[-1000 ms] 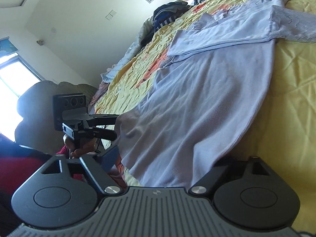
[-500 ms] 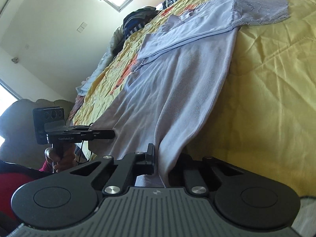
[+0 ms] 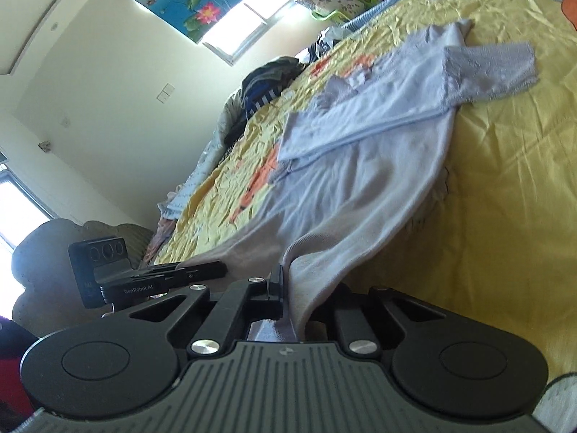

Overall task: Fold small clothes
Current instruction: 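Lift the hem with both grippers and carry it toward the collar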

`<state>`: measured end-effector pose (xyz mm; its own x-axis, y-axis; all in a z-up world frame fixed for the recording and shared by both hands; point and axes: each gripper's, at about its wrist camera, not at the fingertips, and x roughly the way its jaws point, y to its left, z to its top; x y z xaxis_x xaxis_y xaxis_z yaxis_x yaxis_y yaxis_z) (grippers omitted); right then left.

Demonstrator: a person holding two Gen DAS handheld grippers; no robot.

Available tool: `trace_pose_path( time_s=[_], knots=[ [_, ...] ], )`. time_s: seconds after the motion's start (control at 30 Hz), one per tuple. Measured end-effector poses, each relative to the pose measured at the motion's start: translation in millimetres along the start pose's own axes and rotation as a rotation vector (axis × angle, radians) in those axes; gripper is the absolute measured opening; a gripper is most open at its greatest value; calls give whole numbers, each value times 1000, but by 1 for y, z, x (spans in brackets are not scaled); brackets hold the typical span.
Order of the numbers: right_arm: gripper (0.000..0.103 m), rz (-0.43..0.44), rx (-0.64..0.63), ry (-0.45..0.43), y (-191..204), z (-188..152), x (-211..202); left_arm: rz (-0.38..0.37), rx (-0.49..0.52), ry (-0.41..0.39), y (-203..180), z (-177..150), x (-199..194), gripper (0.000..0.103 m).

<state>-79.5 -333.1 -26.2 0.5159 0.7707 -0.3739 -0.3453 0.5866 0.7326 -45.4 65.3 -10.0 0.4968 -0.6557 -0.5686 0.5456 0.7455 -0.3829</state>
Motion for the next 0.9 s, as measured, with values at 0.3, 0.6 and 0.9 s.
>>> trace_pose_path(
  time_s=[0.3, 0.6, 0.9],
  knots=[
    [11, -10, 9, -125, 8, 21, 6, 92, 13, -123, -7, 23, -2, 5],
    [11, -33, 25, -226, 6, 32, 4, 121, -2, -162, -8, 34, -5, 3],
    [11, -54, 13, -282, 14, 45, 3, 183, 36, -216, -14, 53, -9, 2]
  ],
)
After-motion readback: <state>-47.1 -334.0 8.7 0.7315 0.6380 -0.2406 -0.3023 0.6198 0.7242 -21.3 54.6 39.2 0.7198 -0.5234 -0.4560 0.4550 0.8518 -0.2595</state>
